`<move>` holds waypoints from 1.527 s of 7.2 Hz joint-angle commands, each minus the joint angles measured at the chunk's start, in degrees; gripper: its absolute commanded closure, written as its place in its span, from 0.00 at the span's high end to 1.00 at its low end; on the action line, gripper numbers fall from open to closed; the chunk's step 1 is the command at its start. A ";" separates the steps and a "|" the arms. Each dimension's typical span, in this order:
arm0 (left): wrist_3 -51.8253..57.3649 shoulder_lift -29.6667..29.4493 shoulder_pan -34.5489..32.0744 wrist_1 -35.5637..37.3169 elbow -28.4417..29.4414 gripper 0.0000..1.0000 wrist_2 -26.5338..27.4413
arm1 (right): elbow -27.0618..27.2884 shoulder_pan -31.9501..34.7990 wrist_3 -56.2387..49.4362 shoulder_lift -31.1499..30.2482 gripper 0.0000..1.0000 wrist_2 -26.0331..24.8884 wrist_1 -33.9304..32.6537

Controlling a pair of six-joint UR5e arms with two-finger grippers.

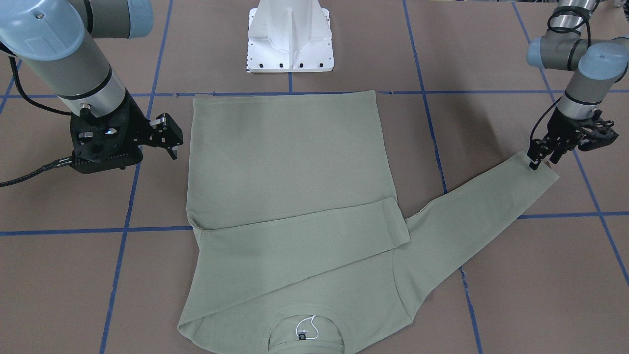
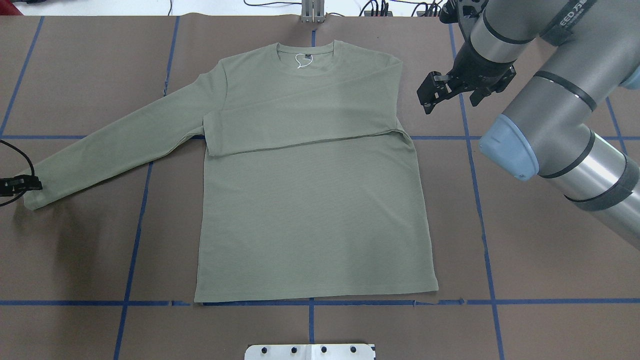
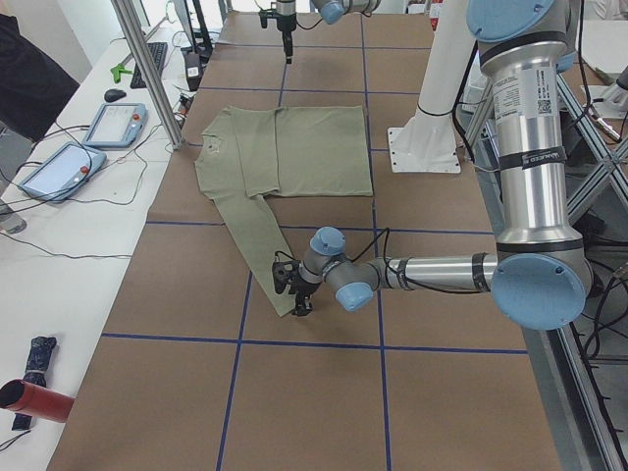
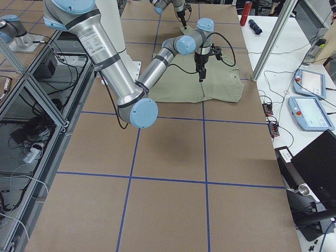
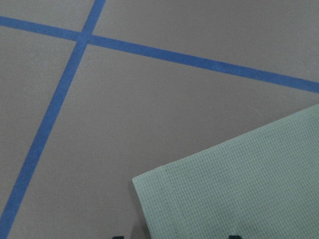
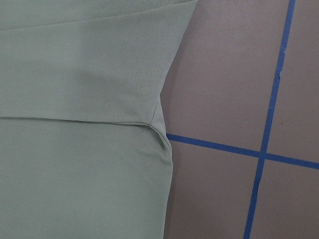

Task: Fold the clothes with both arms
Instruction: 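Grasp the other sleeve cuff with the left gripper while the right gripper holds still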

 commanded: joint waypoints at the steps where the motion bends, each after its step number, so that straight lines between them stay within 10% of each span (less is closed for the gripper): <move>1: -0.04 0.07 0.00 -0.01 -0.02 0.72 -0.05 | 0.20 0.04 0.00 -0.04 1.00 0.01 0.00; 3: -0.04 0.07 0.00 0.07 -0.10 0.70 -1.10 | 0.20 0.13 0.00 -0.13 1.00 0.09 0.00; 11: -0.12 0.25 0.09 0.34 -1.77 0.03 -1.37 | 0.64 0.83 0.00 -0.30 1.00 0.09 0.00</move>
